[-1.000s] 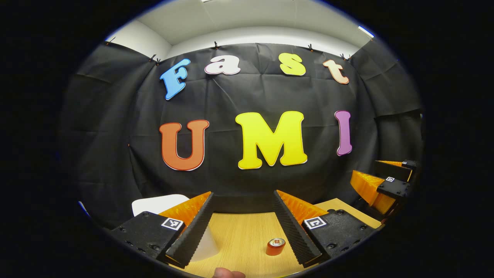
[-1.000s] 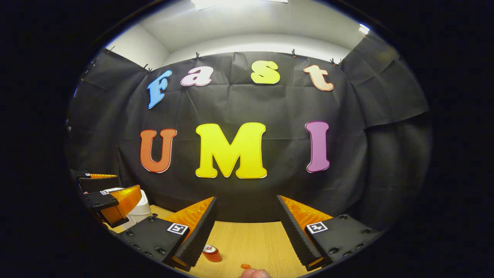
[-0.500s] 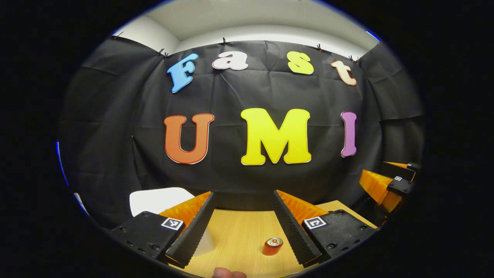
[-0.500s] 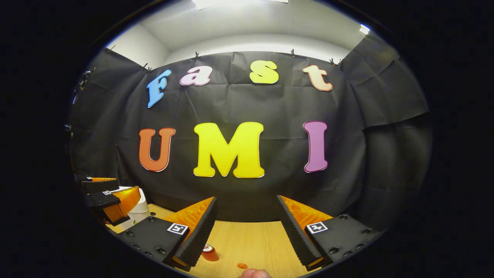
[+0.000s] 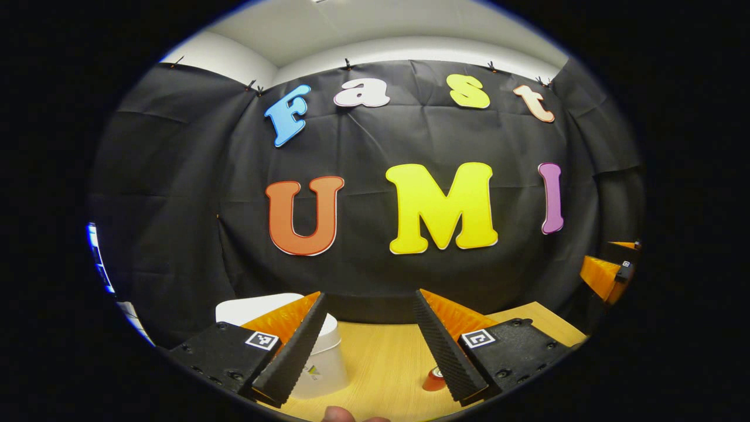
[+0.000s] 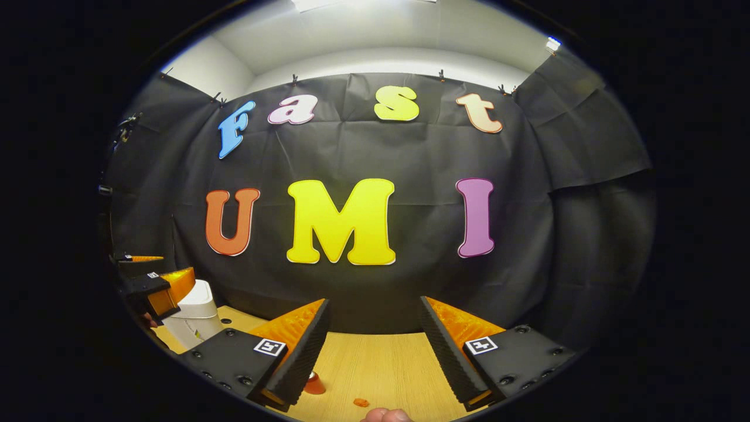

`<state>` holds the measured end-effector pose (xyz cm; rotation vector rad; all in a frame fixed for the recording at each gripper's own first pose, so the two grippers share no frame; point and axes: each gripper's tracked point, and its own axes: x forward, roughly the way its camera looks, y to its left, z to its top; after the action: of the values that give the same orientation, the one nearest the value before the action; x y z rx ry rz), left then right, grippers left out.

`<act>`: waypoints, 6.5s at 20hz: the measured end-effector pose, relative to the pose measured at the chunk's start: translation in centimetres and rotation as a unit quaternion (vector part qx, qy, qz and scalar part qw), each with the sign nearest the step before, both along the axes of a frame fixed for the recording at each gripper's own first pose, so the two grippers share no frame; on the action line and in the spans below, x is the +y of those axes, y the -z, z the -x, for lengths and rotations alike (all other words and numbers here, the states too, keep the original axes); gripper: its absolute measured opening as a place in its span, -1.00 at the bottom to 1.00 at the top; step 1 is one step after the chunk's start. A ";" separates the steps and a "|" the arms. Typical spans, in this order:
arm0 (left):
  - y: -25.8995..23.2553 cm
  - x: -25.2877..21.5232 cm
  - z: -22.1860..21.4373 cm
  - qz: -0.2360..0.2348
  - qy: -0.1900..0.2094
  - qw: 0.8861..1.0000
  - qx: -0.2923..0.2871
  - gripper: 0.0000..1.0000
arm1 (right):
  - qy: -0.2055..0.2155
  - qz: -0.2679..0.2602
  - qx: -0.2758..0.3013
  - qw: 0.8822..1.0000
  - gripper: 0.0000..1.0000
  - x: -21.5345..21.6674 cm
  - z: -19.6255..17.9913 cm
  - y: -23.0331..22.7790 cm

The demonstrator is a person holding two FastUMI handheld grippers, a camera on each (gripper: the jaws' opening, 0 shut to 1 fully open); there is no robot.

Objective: Press the lid of the desktop garbage bin to open it, pick up the crumpled paper on the desktop and throw it into the bin, then pick up the pop can on the desktop and drop it into the bin, and finally close the garbage bin lid.

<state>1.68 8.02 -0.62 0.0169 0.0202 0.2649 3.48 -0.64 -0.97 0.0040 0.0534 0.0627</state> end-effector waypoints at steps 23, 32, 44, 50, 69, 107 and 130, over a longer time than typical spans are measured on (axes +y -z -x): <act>10.5 14.9 -2.6 0.054 -0.164 0.977 0.123 0.03 | 0.014 0.041 0.060 0.997 0.89 -1.9 -2.3 3.4; 11.5 15.5 -2.2 0.087 -0.185 0.972 0.116 -0.93 | 0.015 0.034 0.090 0.995 0.90 -1.5 -2.8 5.4; 7.6 15.1 -2.3 0.014 -0.200 0.975 0.096 -0.94 | -0.022 0.049 0.068 0.996 0.89 0.8 -3.4 4.1; 1.8 12.3 -3.6 0.028 -0.138 0.989 0.039 -0.93 | -0.009 0.036 0.051 0.998 0.89 0.0 -3.3 2.6; 6.5 -1.8 1.4 0.048 0.036 0.996 0.065 1.00 | -0.049 0.021 0.137 0.989 0.89 -3.5 0.8 10.5; 9.2 -2.5 12.7 0.032 -0.046 0.988 0.144 0.89 | -0.198 0.100 0.417 0.881 0.79 3.3 -0.5 41.5; 9.4 3.1 10.7 0.044 -0.023 0.994 0.102 1.00 | -0.216 0.055 0.283 0.933 -0.24 8.7 -0.2 19.4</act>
<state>-9.03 11.13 -9.98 -0.0434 0.2361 0.3081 3.67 8.06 -20.33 -0.1027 0.6365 0.5004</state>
